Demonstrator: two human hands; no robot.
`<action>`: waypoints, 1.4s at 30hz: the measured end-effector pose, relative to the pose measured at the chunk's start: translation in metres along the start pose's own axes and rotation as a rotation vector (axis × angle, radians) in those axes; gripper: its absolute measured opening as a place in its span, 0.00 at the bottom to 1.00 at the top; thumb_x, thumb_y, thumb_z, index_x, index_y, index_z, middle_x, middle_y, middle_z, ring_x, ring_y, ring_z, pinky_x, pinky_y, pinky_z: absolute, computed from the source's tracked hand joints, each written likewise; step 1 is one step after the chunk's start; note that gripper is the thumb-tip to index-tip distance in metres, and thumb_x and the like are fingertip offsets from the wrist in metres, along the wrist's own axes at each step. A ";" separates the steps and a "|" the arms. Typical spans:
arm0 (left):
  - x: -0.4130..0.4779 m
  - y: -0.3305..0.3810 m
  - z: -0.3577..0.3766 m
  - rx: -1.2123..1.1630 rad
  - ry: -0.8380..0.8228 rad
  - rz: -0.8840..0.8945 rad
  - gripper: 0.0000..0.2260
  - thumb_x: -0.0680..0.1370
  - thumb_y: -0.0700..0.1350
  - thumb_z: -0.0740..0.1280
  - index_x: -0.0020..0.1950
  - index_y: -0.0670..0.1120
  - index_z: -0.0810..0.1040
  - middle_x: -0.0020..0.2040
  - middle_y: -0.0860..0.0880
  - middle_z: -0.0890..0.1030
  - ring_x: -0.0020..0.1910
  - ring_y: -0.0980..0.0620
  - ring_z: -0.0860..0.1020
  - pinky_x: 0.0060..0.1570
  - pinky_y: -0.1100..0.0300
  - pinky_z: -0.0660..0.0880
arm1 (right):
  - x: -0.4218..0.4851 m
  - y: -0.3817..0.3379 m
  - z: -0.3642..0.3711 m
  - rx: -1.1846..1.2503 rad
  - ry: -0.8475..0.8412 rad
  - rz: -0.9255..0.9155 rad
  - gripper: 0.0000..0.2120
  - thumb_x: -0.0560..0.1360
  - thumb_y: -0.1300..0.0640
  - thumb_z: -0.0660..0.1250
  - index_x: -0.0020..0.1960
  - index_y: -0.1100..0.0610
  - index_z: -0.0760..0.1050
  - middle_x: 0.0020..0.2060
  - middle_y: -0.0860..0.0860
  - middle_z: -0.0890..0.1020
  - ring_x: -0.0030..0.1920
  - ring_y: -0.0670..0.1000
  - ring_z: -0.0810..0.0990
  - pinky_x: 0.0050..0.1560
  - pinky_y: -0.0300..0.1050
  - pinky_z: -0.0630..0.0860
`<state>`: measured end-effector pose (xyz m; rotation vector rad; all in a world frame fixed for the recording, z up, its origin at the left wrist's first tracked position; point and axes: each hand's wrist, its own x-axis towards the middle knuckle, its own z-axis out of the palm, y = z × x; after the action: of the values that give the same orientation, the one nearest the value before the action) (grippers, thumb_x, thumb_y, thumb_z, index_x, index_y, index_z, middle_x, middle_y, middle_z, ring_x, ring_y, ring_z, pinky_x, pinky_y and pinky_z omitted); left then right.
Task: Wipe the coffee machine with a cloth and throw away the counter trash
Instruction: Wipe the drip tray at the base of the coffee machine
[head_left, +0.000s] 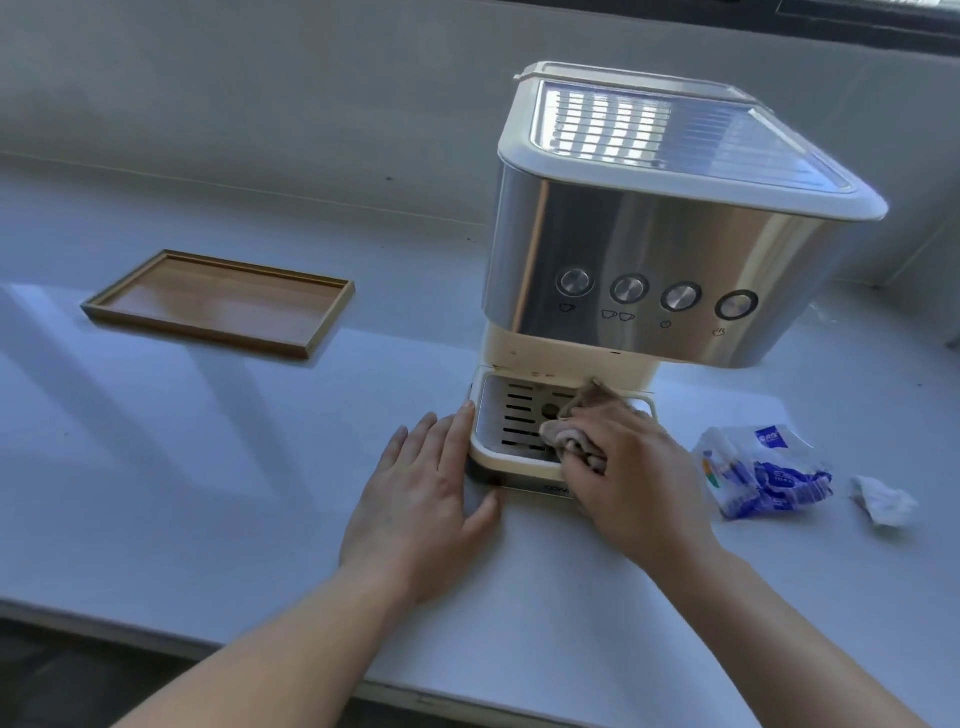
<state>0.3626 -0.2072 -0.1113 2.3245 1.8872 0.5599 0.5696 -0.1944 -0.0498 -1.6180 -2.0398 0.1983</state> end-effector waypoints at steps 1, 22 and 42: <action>0.000 0.000 0.000 -0.007 -0.002 -0.001 0.36 0.77 0.66 0.48 0.79 0.54 0.38 0.80 0.54 0.55 0.79 0.55 0.49 0.76 0.57 0.39 | 0.001 -0.008 0.004 -0.001 -0.024 -0.037 0.09 0.69 0.56 0.67 0.48 0.50 0.83 0.48 0.43 0.83 0.54 0.48 0.78 0.53 0.46 0.75; 0.001 0.000 -0.005 -0.033 0.009 0.004 0.37 0.75 0.66 0.51 0.80 0.51 0.46 0.79 0.53 0.60 0.78 0.53 0.55 0.76 0.58 0.44 | 0.005 -0.021 0.011 0.027 -0.018 0.002 0.13 0.68 0.52 0.60 0.46 0.49 0.82 0.48 0.41 0.84 0.58 0.43 0.76 0.60 0.39 0.70; -0.001 0.000 -0.004 -0.033 0.026 0.001 0.37 0.77 0.66 0.53 0.80 0.53 0.42 0.79 0.53 0.59 0.78 0.53 0.53 0.76 0.58 0.42 | 0.029 -0.004 0.008 -0.105 -0.047 0.086 0.08 0.68 0.54 0.60 0.32 0.55 0.71 0.36 0.49 0.78 0.40 0.51 0.75 0.37 0.45 0.68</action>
<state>0.3609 -0.2085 -0.1080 2.3088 1.8732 0.6191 0.5582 -0.1667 -0.0459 -1.7826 -2.0475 0.1641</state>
